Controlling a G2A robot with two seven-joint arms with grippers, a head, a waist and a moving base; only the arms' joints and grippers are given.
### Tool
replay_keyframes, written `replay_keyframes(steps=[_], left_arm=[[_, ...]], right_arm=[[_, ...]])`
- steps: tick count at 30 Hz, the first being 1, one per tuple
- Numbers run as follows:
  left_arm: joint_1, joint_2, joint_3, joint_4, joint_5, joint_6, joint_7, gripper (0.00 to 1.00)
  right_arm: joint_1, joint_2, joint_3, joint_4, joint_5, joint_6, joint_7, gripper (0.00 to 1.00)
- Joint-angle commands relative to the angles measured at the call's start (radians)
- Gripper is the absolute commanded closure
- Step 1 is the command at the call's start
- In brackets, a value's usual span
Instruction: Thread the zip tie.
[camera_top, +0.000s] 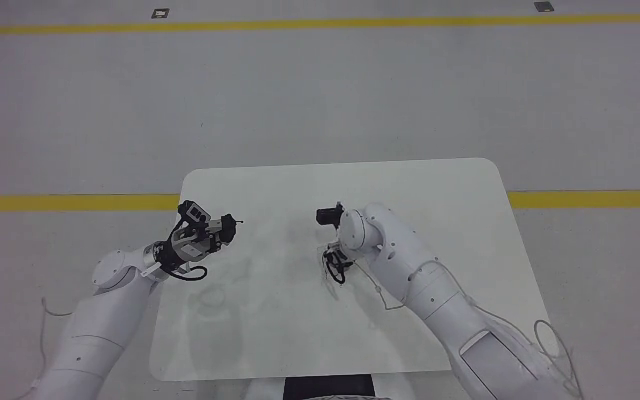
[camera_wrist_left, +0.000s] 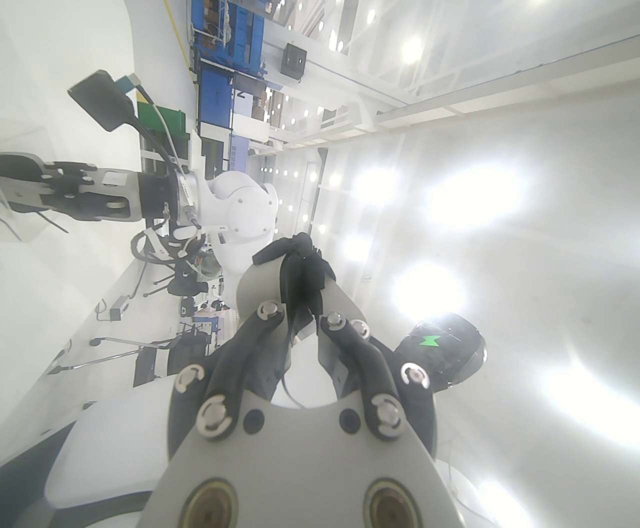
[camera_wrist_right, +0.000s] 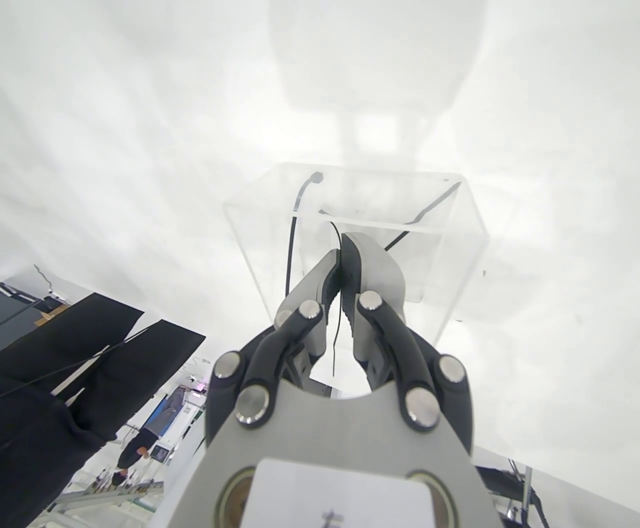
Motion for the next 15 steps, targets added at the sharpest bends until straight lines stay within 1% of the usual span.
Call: replay_keyframes(steps=[1, 6, 9, 13, 15], left_arm=[[0.000, 0.000, 0.000, 0.000, 0.000, 0.000, 0.000, 1.00], [0.000, 0.000, 0.000, 0.000, 0.000, 0.000, 0.000, 1.00], [0.000, 0.000, 0.000, 0.000, 0.000, 0.000, 0.000, 1.00], [0.000, 0.000, 0.000, 0.000, 0.000, 0.000, 0.000, 1.00], [0.000, 0.000, 0.000, 0.000, 0.000, 0.000, 0.000, 1.00]], right_arm=[[-0.004, 0.001, 0.011, -0.007, -0.001, 0.000, 0.002, 1.00], [-0.032, 0.013, 0.060, -0.062, 0.003, 0.000, 0.018, 1.00], [-0.065, 0.028, 0.105, -0.120, 0.019, -0.007, 0.029, 1.00], [-0.128, 0.051, 0.198, -0.218, 0.100, -0.052, 0.018, 1.00], [-0.174, 0.063, 0.256, -0.273, 0.153, -0.080, -0.018, 1.00]])
